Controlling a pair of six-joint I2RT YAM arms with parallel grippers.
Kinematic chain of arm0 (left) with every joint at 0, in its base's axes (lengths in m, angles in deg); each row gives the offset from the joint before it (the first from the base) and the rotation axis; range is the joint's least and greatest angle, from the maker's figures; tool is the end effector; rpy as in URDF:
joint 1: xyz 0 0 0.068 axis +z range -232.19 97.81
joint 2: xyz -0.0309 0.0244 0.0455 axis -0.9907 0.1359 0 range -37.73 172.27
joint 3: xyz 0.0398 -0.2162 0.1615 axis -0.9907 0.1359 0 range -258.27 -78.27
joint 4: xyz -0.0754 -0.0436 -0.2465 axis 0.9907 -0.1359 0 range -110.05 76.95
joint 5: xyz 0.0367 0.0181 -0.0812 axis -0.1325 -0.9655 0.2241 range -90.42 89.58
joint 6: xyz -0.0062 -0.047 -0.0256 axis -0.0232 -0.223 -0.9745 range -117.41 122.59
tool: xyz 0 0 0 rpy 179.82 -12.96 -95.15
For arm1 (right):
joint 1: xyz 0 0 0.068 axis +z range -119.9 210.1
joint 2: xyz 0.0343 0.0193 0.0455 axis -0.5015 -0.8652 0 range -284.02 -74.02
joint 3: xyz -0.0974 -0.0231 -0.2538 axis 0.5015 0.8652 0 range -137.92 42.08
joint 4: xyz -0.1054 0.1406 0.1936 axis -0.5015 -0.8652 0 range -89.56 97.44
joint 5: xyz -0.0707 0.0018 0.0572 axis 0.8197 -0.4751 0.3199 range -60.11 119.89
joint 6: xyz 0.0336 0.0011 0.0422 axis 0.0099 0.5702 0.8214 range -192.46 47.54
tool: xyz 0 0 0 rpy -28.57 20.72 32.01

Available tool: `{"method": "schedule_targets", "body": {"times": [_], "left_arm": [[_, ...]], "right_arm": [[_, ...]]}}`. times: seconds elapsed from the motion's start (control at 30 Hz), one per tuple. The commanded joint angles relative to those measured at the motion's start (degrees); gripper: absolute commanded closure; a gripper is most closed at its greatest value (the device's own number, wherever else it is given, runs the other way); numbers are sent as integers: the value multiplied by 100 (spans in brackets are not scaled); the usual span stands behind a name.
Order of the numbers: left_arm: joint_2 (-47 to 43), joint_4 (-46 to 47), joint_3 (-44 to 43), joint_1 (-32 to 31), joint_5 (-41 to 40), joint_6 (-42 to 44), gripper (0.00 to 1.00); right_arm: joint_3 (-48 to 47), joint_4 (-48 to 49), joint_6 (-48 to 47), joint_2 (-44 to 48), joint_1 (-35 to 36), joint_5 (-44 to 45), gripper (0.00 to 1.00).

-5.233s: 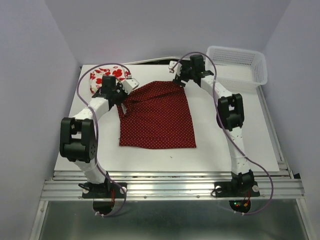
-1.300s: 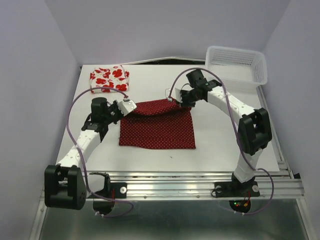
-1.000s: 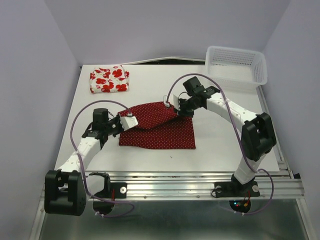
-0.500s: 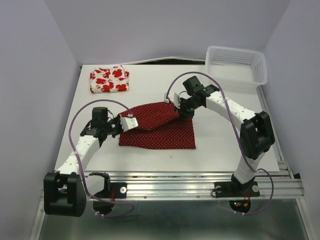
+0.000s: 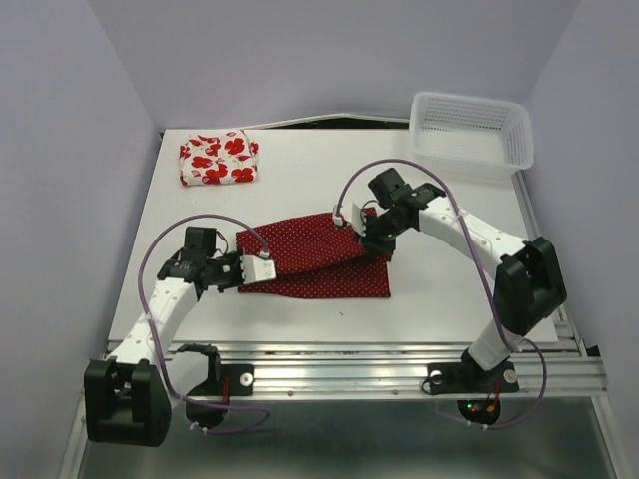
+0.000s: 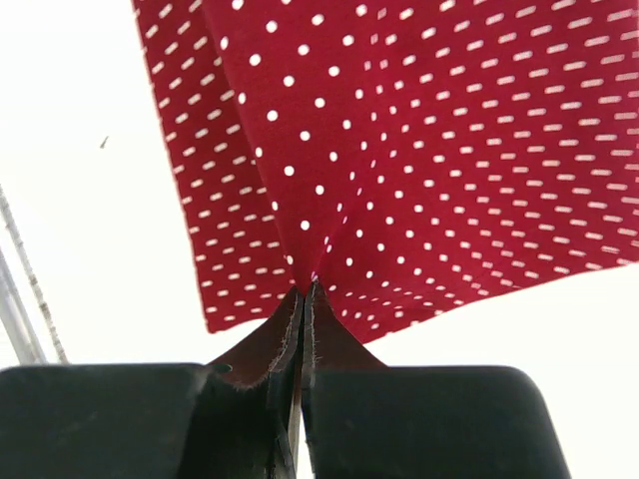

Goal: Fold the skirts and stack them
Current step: Fold the skirt

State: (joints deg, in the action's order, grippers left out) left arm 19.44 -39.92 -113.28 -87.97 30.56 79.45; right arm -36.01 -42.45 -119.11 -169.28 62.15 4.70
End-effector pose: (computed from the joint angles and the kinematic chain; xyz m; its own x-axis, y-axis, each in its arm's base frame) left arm 0.1921 -0.0378 0.2196 0.2402 0.8149 -0.5275 0.8275 0.1122 0.5501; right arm 0.2779 0.1919 0.2636 -0.0844 -0.8292 -0.5525 -0.9937 0.1107 -0.0144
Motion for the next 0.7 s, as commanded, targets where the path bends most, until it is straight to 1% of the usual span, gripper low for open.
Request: {"method": "schedule_targets", "body": {"times": [0.0, 0.1, 0.2, 0.3, 0.43, 0.57, 0.67], "left_arm": [[198, -117, 248, -28, -180, 145, 100], [566, 41, 231, -46, -277, 5, 100], [865, 94, 91, -55, -286, -92, 100], [954, 86, 20, -55, -268, -119, 100], [691, 60, -59, -55, -233, -145, 100], [226, -335, -209, -63, -75, -101, 100], [-29, -529, -156, -55, -153, 13, 100]], "right_arm": [[354, -65, 86, -80, 135, -100, 99], [680, 198, 200, -255, 196, -109, 99], [760, 365, 262, -387, 196, -144, 99], [751, 383, 271, -405, 196, -100, 99], [602, 252, 209, -335, 196, -30, 99], [478, 41, 244, -212, 196, -56, 99], [426, -126, 341, -54, 196, -153, 99]]}}
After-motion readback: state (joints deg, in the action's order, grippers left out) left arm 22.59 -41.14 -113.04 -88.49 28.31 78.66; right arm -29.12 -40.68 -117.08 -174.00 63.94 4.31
